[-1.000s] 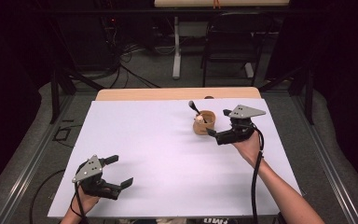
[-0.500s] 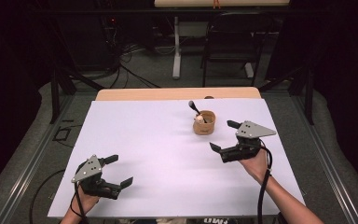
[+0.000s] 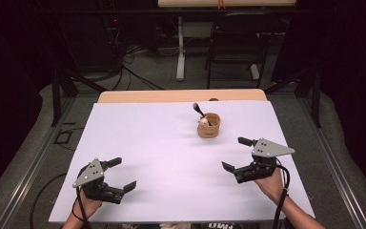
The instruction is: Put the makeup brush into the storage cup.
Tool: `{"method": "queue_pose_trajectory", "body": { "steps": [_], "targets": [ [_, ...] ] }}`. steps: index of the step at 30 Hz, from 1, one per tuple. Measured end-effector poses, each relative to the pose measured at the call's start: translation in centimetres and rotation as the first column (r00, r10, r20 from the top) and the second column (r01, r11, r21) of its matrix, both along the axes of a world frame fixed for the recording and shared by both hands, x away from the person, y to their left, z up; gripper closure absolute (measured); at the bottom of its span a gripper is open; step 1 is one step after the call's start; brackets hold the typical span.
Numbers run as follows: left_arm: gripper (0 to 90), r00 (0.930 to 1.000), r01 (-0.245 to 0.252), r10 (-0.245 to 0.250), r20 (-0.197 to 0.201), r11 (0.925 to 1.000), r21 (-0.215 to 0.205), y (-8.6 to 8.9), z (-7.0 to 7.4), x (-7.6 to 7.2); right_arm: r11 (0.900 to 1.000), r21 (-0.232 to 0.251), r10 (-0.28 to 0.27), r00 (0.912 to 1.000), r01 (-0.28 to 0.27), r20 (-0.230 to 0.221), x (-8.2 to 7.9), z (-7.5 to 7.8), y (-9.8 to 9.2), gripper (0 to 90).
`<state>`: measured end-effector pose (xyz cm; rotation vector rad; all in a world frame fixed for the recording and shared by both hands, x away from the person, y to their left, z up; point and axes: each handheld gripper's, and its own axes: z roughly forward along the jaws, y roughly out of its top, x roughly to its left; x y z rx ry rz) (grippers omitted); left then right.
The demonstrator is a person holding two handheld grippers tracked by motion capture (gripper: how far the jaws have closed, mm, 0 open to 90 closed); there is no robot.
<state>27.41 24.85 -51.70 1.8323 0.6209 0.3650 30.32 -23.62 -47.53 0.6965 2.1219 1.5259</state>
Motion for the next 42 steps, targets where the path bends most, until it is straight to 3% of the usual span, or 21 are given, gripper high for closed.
{"method": "queue_pose_trajectory", "body": {
  "steps": [6,9,10,14,25,33,42],
  "targets": [
    [0.1,1.0,-0.007,0.007,0.003,0.9999,0.009,-0.1,0.0,-0.1,1.0,0.008,0.001,1.0,-0.001,-0.006,-1.1,-0.8,-1.0,0.0],
    [0.2,0.9998,0.021,-0.021,-0.003,0.9998,0.004,0.0,0.0,0.0,1.0,0.011,0.004,0.9999,-0.004,-0.011,-1.5,-1.1,-1.3,0.0],
    [0.1,1.0,0.001,-0.001,0.007,1.0,0.0,0.0,0.0,-0.1,1.0,0.008,0.005,0.9999,-0.005,-0.015,-1.7,-1.2,-1.3,0.0],
    [0.1,0.9999,0.0,0.0,0.011,1.0,0.004,-0.1,0.1,-0.2,1.0,0.019,0.017,0.9996,-0.016,-0.021,-2.2,-1.4,-1.6,0.0],
    [0.2,0.9998,-0.004,0.004,0.017,1.0,0.005,-0.1,0.1,-0.2,1.0,-0.017,-0.011,0.9989,0.011,-0.046,-3.7,-2.1,-2.5,0.0],
    [0.2,0.9998,0.007,-0.007,0.017,0.9999,0.007,0.0,0.1,-0.2,0.999,-0.049,-0.002,0.9992,0.001,-0.04,-3.9,-2.2,-2.1,0.0],
    [0.2,0.9998,-0.005,0.005,0.019,0.9999,0.009,-0.1,0.1,-0.2,0.999,-0.05,-0.004,0.999,0.002,-0.045,-3.7,-2.3,-2.1,0.0]
  ]
}}
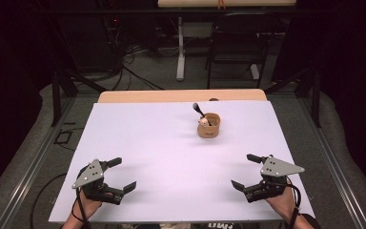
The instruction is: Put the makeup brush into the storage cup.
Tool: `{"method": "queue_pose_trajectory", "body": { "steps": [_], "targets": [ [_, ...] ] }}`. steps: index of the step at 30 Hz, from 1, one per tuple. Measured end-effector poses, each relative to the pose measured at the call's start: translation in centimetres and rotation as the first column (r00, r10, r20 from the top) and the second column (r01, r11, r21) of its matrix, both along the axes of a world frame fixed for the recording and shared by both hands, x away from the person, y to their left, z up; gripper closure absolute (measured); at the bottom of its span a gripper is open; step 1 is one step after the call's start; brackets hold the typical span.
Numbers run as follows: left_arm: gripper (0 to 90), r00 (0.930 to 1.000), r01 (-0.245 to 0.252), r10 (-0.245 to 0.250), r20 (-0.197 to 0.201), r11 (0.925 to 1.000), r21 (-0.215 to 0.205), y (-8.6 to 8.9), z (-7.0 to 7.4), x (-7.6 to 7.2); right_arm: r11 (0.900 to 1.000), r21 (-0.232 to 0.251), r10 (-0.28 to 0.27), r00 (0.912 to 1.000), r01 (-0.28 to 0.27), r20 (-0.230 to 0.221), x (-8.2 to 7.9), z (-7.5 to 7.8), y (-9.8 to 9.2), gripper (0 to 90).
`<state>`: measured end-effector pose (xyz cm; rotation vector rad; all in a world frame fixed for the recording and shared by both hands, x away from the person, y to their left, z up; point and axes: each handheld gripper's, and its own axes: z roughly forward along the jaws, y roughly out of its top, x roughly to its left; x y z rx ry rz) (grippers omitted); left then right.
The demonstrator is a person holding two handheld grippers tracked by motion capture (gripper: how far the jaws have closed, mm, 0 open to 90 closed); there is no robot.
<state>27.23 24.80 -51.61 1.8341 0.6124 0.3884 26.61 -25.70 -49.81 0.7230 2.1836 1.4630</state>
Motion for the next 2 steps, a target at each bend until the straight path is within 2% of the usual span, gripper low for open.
{"method": "queue_pose_trajectory", "body": {
  "steps": [2],
  "targets": [
    [0.1,0.9999,0.012,-0.012,-0.002,0.9999,-0.005,-0.02,-0.01,0.09,1.0,-0.003,0.004,1.0,-0.004,-0.005,0.1,-0.04,0.06,0.0]
  ]
}}
